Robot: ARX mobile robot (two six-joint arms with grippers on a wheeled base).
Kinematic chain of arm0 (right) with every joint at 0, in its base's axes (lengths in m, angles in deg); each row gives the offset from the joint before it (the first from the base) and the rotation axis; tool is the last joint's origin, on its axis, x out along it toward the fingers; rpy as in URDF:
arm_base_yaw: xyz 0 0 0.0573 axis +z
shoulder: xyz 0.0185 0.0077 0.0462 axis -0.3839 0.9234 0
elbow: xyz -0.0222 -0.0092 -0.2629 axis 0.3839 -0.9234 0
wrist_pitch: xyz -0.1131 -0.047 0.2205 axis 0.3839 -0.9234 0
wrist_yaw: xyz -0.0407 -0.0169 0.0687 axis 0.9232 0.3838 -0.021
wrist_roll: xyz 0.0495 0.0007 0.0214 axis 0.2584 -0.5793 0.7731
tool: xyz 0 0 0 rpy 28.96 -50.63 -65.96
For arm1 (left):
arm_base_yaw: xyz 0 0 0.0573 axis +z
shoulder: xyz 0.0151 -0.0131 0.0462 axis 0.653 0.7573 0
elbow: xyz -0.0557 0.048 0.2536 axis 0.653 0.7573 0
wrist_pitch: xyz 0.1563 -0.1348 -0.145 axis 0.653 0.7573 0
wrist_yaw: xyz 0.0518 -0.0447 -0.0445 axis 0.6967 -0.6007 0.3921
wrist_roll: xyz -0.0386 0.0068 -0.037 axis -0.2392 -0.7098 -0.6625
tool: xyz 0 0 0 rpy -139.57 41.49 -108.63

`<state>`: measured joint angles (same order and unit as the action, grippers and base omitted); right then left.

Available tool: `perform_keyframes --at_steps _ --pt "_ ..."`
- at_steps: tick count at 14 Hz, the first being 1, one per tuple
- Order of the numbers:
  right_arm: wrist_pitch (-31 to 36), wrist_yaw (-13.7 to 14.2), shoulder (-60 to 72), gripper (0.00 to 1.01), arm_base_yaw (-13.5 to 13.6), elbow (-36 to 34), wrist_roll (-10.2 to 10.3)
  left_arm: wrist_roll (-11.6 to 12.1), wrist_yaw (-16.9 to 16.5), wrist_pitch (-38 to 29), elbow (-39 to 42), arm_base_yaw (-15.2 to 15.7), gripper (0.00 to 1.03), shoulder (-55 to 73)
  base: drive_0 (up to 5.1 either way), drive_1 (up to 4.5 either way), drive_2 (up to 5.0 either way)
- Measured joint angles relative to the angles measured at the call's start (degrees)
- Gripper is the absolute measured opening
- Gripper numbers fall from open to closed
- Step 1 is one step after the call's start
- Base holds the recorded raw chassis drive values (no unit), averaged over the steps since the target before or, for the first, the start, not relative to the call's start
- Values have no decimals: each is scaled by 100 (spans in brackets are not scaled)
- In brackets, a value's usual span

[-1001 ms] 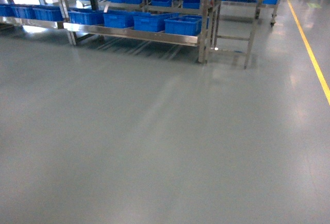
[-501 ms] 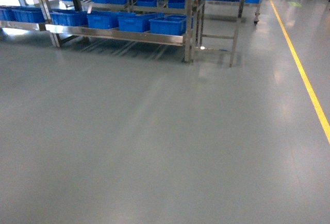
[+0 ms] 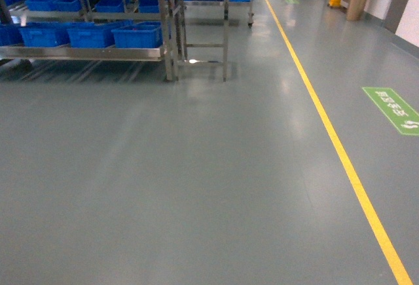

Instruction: Pick blue part to blue bin on bottom shelf

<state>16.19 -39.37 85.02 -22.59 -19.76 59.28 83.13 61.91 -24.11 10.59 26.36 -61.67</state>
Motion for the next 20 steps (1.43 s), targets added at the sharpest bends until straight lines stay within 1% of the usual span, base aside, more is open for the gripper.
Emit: perform_keyframes --at_steps 11,20 --pt "7 2 0 98 0 0 0 0 0 -9 0 0 45 2 -18 -18 -18" --pt "9 2 0 98 0 0 0 0 -2 -22 0 0 45 -7 -9 400 -418"
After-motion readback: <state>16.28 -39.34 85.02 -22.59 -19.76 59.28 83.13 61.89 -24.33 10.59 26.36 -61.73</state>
